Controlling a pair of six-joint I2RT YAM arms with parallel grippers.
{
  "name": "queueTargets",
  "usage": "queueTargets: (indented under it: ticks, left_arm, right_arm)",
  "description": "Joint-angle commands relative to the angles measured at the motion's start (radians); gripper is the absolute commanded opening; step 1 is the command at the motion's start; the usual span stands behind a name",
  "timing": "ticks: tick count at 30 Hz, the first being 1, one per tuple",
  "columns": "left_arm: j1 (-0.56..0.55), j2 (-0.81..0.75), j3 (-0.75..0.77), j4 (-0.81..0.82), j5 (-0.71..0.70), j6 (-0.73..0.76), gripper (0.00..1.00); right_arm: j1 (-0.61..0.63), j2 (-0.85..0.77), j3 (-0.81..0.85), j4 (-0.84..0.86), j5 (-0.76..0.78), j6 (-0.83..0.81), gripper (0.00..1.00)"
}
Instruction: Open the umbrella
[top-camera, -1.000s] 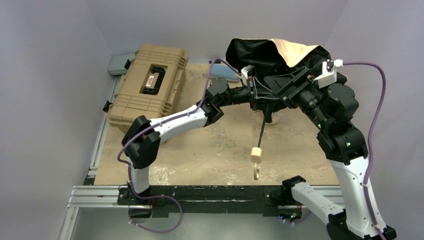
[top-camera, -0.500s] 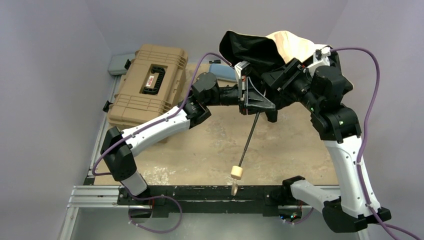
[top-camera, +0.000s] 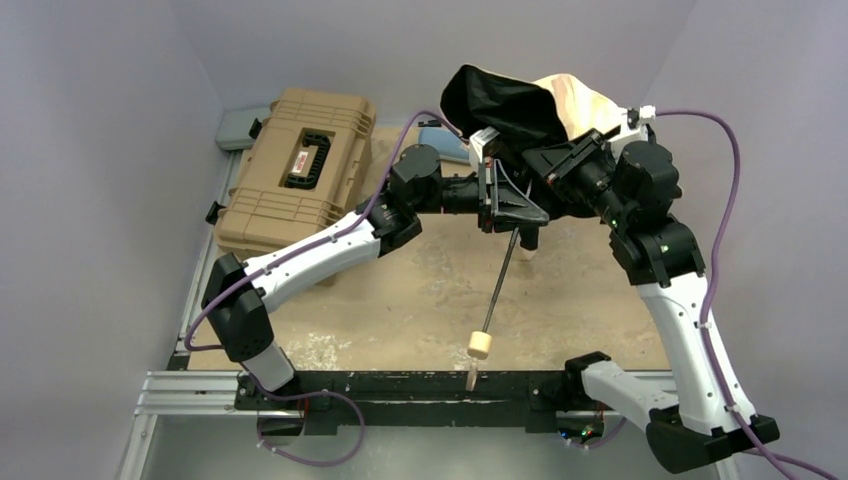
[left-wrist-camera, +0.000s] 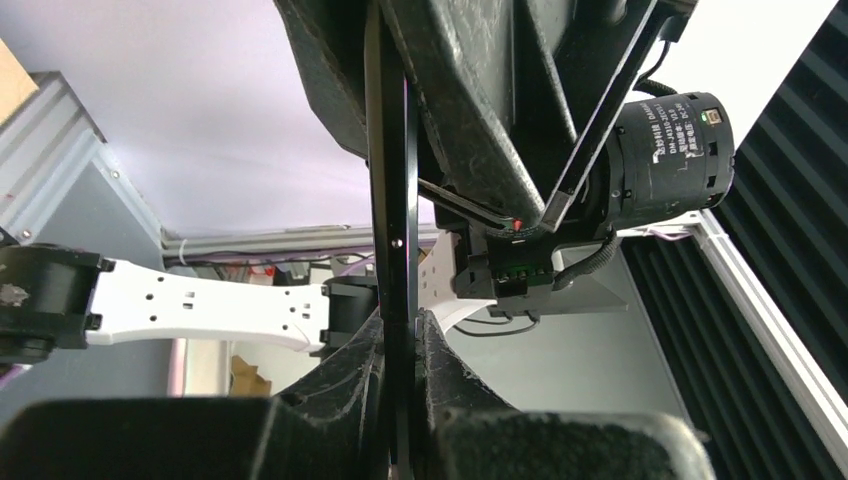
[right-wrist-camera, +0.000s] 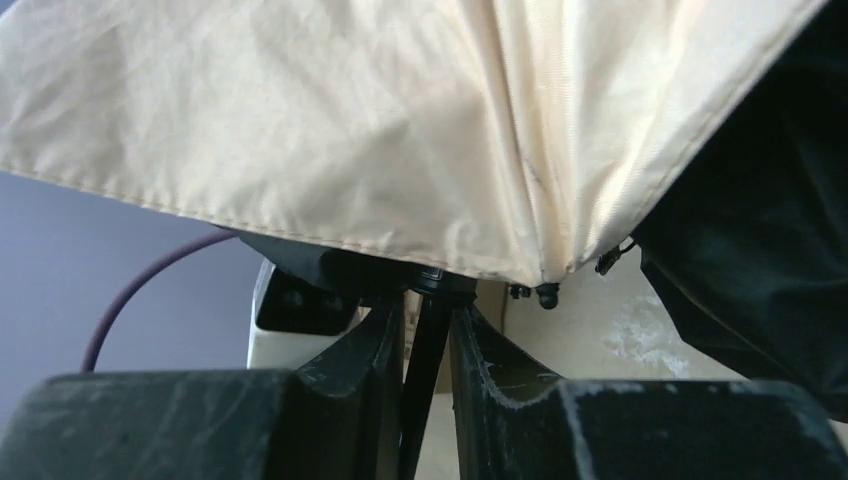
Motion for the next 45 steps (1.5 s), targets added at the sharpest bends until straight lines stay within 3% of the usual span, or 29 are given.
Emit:
queueTargets:
  ticks: [1, 10, 18, 21, 25, 31, 39, 45]
  left_arm:
    - [-0.013, -0.054, 0.055, 0.115, 0.002, 0.059, 0.0]
    - [-0.036, -0.091, 0.064, -0.116, 0.03, 0.174, 0.0]
    - [-0.049, -0.113, 0.158, -0.574, 0.013, 0.356, 0.0]
    - [-0.055, -0.102, 0.192, -0.674, 0.033, 0.401, 0.0]
    - [-0.07, -0.085, 0.253, -0.82, 0.035, 0.467, 0.0]
    - [-0.085, -0.083, 0.343, -0.965, 0.042, 0.52, 0.0]
    - [-0.109, -0.092, 0.445, -0.987, 0.051, 0.396, 0.0]
    - [-0.153, -0.116, 0.437, -0.991, 0.028, 0.304, 0.0]
  right_arm:
    - [-0.005, 0.047, 0.043, 0.088, 0.08, 0.009, 0.12]
    - [-0.023, 0.304, 0.403, -0.066, 0.317, -0.18, 0.01]
    - [-0.197, 0.595, 0.795, -0.084, 0.273, -0.263, 0.04]
    - [-0.218, 0.672, 0.897, -0.084, 0.286, -0.268, 0.04]
    - [-0.222, 0.685, 0.868, 0.024, 0.315, -0.264, 0.05]
    - [-0.222, 0.774, 0.957, 0.026, 0.431, -0.315, 0.07]
    - [-0.217, 0.838, 0.956, 0.116, 0.597, -0.389, 0.08]
    - [-0.217, 0.903, 1.02, 0.155, 0.698, -0.453, 0.12]
